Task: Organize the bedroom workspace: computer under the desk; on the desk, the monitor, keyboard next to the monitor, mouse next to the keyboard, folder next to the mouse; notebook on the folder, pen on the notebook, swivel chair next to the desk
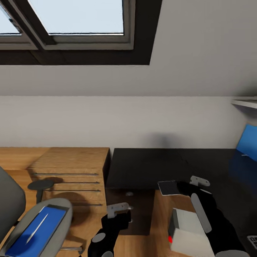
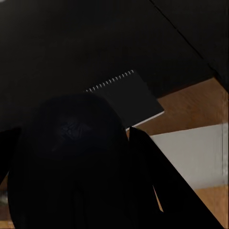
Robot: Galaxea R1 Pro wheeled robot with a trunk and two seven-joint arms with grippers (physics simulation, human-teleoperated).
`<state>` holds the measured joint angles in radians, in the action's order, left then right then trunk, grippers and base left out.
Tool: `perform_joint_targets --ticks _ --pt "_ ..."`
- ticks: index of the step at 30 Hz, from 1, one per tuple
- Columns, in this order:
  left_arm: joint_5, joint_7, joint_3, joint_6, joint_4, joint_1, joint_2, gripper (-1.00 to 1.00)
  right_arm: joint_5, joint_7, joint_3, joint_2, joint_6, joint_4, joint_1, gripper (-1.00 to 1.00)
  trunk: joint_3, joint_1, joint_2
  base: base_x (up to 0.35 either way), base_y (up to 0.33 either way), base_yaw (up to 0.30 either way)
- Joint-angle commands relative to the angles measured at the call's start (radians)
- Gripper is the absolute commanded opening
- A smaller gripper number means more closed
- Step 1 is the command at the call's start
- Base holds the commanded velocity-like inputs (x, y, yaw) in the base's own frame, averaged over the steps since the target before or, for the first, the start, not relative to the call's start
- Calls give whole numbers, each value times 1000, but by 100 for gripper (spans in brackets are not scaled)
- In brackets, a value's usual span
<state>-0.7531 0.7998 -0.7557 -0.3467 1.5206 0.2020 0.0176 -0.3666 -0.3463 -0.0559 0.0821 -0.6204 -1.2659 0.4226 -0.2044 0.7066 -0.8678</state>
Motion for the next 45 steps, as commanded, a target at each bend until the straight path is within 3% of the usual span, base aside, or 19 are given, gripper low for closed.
perform_joint_targets --ticks 1,16,34,45 --pt "-6 7 -1 -5 1 2 1 100 -15 -11 -3 10 -1 -2 1 -100 -2 0 -1 0 -7 -297" --pt "-4 7 4 -5 1 2 7 100 -13 -10 -16 17 1 -3 1 -100 -2 0 -1 0 -110 -273" --pt "-7 7 6 -3 1 1 10 100 -18 -14 -5 10 -4 -25 1 -100 -2 0 -1 0 -3 -8" --pt "-8 9 10 -3 1 2 11 100 -18 -14 -5 11 -5 -23 1 -100 -2 0 -1 0 -165 0"
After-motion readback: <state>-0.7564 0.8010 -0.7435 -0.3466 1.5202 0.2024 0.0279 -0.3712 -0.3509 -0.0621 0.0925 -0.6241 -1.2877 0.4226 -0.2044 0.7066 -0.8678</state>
